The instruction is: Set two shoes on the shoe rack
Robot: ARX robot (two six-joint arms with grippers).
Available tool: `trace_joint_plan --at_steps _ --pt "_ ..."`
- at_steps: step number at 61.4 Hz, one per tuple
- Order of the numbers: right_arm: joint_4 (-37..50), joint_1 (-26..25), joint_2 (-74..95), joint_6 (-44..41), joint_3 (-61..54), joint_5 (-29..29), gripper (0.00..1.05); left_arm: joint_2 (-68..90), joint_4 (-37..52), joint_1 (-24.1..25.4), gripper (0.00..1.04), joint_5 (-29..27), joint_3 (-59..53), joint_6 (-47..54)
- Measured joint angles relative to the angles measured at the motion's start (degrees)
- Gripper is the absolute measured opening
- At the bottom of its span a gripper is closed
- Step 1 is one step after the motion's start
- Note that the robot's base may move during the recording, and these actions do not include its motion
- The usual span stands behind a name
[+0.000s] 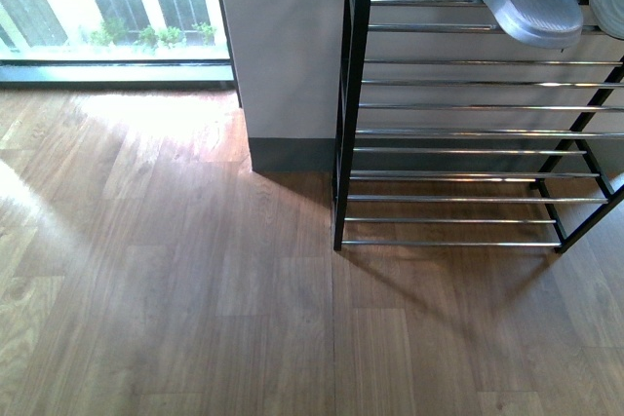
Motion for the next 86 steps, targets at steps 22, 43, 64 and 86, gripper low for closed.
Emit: trace_joint_plan --at_steps 22,43,64,86 --pt "23.65 -3.28 -15.1 1.46 -34.21 -3.08 0.14 0.0 0.0 0.0 0.02 0.02 0.0 0.0" --pt "28.46 -5.57 -27.89 1.66 -51.25 -5.16 0.01 0.0 0.0 0.0 0.02 0.02 0.0 0.0" --pt "27.89 -9.4 -38.86 1.66 -61.7 -8.72 0.01 0.0 0.0 0.0 0.02 0.0 0.0 0.0" --pt "22.51 -9.4 -50.6 1.66 -68.37 -8.94 0.01 0.0 0.0 -0.04 0.02 0.04 0.0 0.0"
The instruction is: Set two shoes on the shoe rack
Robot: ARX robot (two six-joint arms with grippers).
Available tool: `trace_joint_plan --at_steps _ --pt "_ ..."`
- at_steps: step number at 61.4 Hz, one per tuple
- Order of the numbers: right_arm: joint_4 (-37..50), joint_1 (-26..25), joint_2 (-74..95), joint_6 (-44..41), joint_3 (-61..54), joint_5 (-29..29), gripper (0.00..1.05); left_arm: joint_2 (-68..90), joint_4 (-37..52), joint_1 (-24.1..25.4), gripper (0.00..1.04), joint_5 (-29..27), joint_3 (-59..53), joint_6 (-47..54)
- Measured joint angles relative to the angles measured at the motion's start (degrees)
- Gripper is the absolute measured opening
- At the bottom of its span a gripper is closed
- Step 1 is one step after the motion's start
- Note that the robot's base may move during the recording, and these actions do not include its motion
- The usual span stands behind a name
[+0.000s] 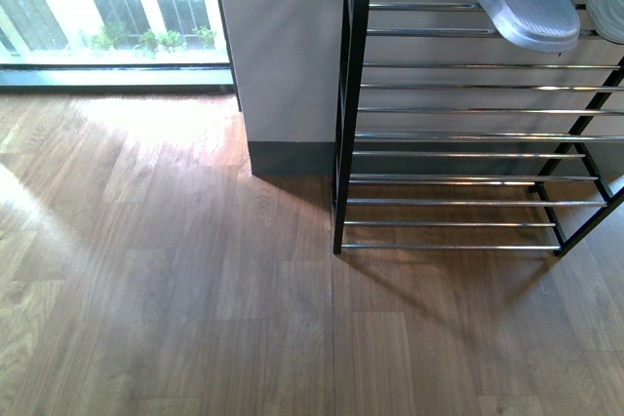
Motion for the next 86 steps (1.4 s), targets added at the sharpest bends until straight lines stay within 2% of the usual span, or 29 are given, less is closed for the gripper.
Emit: trace_joint_plan --at_steps 7,38,86 --pt "1.86 0.0 -1.18 0.0 -2.84 0.02 0.01 0.0 0.0 0.0 0.02 -0.07 0.0 0.0" --pt "-19.82 0.0 -26.01 0.0 -4.68 0.02 0.01 0.0 0.0 0.0 0.02 -0.04 0.0 0.0" --pt "-35.78 0.0 -42.45 0.0 -4.7 0.0 0.01 0.0 0.0 0.0 0.02 -0.04 0.0 0.0"
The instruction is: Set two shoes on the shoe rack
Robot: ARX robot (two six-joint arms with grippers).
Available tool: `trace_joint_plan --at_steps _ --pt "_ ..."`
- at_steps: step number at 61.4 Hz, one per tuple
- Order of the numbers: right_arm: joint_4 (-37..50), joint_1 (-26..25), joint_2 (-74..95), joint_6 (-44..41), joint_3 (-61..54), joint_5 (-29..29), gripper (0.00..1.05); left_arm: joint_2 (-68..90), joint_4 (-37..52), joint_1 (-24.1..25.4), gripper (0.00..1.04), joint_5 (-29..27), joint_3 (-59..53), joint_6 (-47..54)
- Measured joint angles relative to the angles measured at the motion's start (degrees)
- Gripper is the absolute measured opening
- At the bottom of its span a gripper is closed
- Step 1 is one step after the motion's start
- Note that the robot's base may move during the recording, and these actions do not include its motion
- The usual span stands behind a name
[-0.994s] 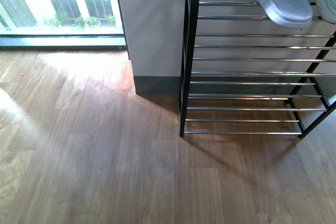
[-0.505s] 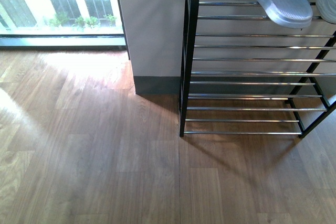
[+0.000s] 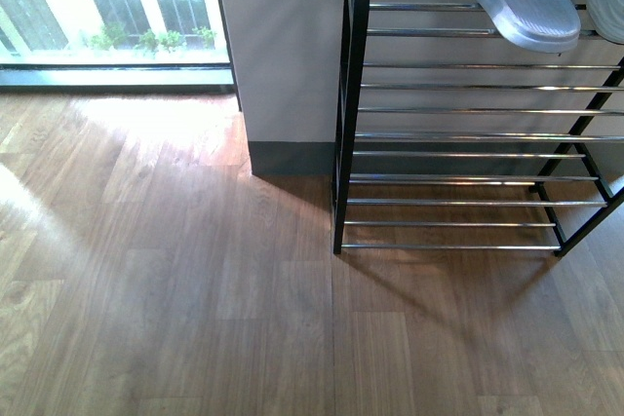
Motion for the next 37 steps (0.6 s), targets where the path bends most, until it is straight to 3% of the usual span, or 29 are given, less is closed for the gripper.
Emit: trace_joint_plan --at_steps 13,20,30,37 --pt "-2.67 0.0 -2.64 0.0 0.0 0.02 0.01 0.0 0.0 0.0 0.02 0.0 0.0 0.0" --pt "-11.67 0.0 -9.88 0.0 0.0 0.15 0.01 0.0 0.0 0.0 0.02 0.0 0.0 0.0" --pt "-12.55 0.0 -12.09 -0.02 0.0 0.04 0.02 0.0 0.0 0.0 0.02 0.04 0.0 0.0" --pt "-12.59 0.0 -12.22 0.0 0.0 0.04 0.24 0.0 0.0 0.0 0.02 -0.02 0.0 0.0"
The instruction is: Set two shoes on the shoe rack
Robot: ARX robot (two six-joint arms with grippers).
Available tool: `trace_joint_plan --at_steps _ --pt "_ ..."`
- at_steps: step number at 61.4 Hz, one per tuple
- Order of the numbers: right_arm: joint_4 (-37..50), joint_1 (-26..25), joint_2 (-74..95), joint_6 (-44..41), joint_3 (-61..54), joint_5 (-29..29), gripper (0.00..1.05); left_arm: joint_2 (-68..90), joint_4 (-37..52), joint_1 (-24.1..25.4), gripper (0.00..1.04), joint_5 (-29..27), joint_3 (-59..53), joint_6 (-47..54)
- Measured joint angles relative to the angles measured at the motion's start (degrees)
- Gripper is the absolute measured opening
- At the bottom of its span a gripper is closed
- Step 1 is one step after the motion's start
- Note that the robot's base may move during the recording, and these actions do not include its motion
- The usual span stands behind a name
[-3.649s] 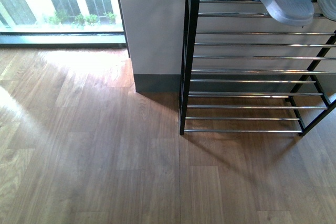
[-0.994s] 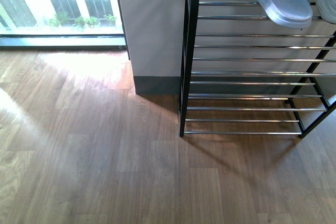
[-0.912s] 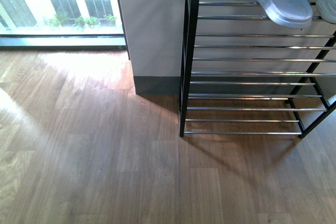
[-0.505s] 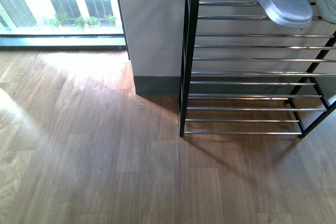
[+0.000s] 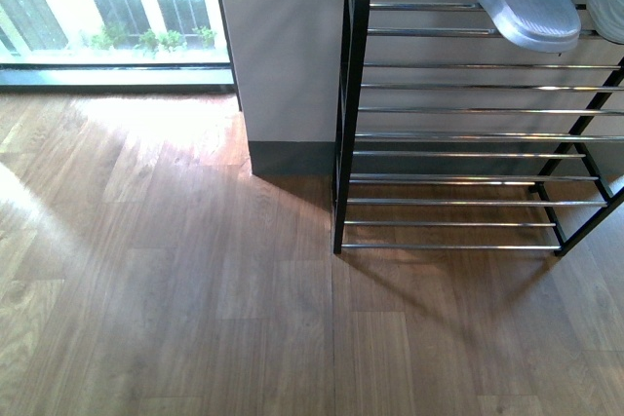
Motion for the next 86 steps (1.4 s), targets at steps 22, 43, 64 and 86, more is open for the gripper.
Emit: trace_joint_plan --at_steps 22,43,64,86 --pt "-0.09 -0.02 -0.11 0.0 0.0 -0.22 0.93 -0.04 0.0 0.17 0.02 0.0 0.0 -0.07" --pt "-0.15 0.0 -0.15 0.2 0.0 0.15 0.96 12.07 -6.56 -7.43 0.02 24.79 19.21 -18.86" --pt "-0.15 0.0 -0.15 0.2 0.0 0.13 0.96 41.29 -19.3 -14.93 0.02 30.71 56.83 -33.38" --pt "-0.15 0.0 -0.15 0.2 0.0 0.13 0.96 66.69 -31.65 -14.23 0.02 33.14 86.2 -36.22"
